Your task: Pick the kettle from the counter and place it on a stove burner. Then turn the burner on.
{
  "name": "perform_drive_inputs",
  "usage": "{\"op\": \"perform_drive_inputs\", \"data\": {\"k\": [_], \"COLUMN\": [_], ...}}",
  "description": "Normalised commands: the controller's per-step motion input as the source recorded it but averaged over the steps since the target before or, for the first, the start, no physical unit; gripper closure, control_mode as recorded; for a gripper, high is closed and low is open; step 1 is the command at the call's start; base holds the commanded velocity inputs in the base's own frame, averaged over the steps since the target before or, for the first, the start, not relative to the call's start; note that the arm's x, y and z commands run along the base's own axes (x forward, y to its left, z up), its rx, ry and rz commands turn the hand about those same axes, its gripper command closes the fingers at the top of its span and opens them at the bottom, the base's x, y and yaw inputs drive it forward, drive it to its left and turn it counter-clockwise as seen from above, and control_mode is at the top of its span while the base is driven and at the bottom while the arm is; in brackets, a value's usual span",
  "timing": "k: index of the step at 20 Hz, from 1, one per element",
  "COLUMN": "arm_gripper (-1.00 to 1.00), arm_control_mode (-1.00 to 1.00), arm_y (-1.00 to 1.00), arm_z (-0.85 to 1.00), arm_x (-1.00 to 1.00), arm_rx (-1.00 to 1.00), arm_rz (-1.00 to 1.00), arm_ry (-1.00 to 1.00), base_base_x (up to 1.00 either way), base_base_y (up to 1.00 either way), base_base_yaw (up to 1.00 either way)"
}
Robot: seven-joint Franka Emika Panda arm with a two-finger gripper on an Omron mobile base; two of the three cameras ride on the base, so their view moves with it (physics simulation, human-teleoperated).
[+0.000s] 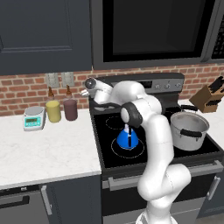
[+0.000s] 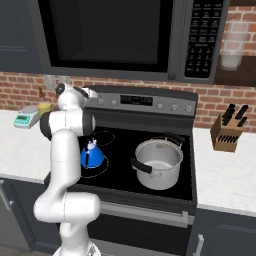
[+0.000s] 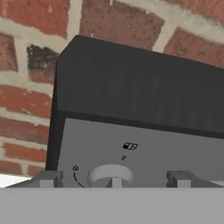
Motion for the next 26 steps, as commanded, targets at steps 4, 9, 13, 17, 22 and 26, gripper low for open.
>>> {"op": "perform_drive_inputs", "data": {"k": [4,9,13,17,22,26], "arm_gripper": [-1.00,-1.00,-1.00,-1.00,-1.00,-1.00], "arm_control_mode": [-1.00,-1.00,-1.00,-1.00,-1.00,-1.00], "arm_y": [-0.14,0.00,0.00,0.00,0.08,0.11], "arm_z": [0.00,-0.15,-0.07,0.00,0.00,0.00], "arm_x": [0.00,0.00,0.00,0.08,0.23,0.19], "arm_rx": [0.00,-0.02,0.00,0.00,0.00,0.00], "arm_rz": [0.00,0.00,0.00,0.00,-0.04,-0.05], "arm_ry": [-0.02,0.00,0.00,0.00,0.00,0.00], "base_base_x": [0.00,0.00,0.00,0.00,0.00,0.00], "base_base_y": [0.00,0.00,0.00,0.00,0.00,0.00], "base_base_yaw": [0.00,0.00,0.00,0.00,0.00,0.00]}}
